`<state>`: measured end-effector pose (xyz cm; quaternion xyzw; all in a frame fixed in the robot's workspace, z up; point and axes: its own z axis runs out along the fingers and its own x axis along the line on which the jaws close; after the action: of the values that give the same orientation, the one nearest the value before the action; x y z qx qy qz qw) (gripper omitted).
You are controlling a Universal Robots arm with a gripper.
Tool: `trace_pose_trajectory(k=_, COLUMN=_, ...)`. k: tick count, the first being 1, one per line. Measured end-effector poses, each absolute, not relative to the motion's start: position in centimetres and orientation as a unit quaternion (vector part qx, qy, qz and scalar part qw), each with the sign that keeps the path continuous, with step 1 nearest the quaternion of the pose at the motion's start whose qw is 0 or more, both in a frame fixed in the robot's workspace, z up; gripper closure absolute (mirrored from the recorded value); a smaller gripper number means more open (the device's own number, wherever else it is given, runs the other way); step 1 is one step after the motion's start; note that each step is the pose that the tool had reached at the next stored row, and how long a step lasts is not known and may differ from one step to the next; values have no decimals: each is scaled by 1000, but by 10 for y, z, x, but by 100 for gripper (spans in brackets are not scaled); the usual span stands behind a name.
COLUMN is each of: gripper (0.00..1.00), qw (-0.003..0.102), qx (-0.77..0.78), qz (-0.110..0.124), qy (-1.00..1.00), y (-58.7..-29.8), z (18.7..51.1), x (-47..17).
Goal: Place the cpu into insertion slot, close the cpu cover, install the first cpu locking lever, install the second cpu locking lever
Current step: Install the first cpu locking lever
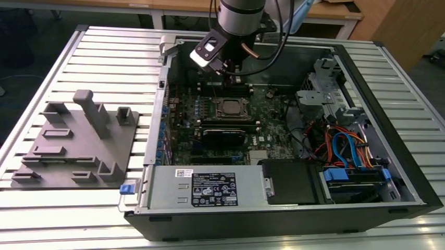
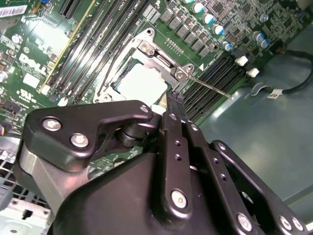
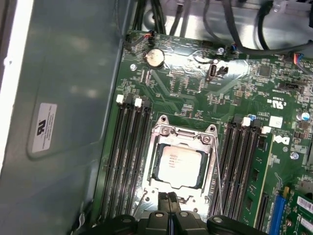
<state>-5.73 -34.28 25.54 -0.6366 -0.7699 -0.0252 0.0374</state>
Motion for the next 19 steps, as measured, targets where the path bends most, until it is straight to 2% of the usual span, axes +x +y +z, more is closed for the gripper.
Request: trace_pose_trajectory(k=19, gripper=89, qw=37, qx=-628, qz=-25, qy=-777, y=-343, z=261, x=-58)
